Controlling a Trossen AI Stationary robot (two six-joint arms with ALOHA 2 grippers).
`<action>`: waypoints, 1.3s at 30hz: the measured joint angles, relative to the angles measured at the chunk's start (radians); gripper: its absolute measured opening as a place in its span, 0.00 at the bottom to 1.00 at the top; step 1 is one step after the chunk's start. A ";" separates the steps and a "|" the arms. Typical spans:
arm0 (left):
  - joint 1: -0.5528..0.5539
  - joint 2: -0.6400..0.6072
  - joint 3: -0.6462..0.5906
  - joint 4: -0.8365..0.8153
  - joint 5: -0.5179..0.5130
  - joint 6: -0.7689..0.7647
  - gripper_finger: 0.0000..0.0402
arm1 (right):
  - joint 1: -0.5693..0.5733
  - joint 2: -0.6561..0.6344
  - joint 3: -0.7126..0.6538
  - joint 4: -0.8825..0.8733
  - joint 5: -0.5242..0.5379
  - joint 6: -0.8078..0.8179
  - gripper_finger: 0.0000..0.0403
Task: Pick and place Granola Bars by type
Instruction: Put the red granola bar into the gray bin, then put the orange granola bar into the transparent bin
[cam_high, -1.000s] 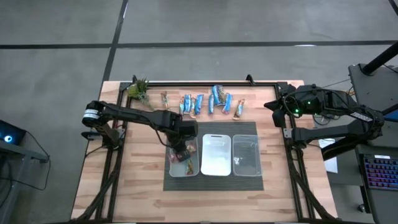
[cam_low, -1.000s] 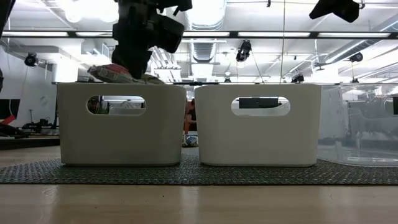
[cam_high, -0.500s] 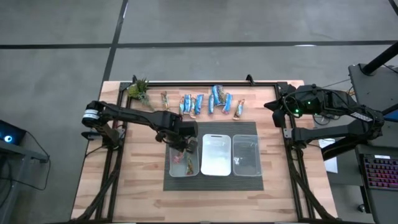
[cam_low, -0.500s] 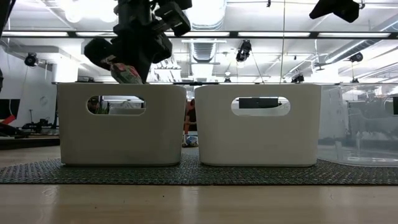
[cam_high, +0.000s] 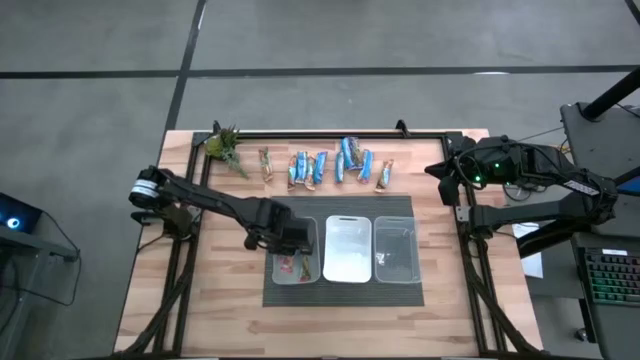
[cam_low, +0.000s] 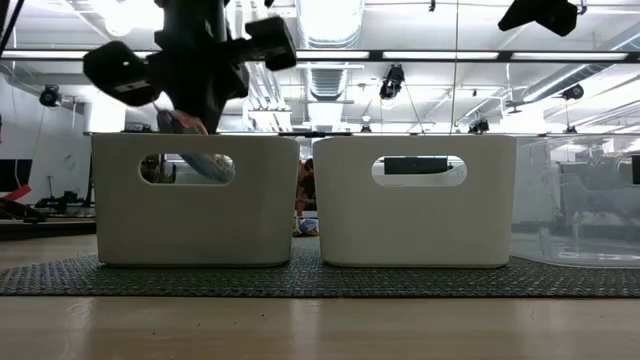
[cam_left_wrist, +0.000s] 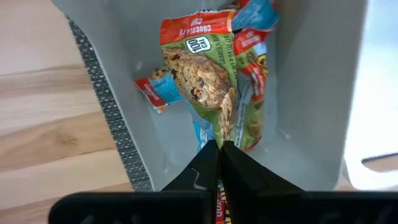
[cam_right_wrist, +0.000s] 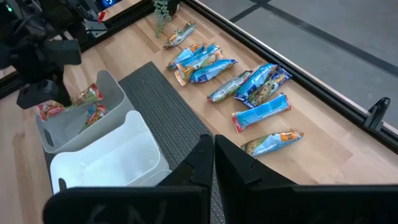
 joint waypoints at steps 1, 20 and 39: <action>-0.004 0.000 -0.010 0.011 -0.002 -0.011 0.00 | 0.000 0.000 0.000 0.000 0.000 0.000 0.02; -0.016 0.000 -0.091 0.087 0.025 0.038 0.07 | 0.000 0.000 0.000 0.003 0.000 0.001 0.02; -0.015 0.008 -0.089 0.137 0.073 0.105 0.26 | 0.000 0.000 0.000 0.005 0.000 0.001 0.02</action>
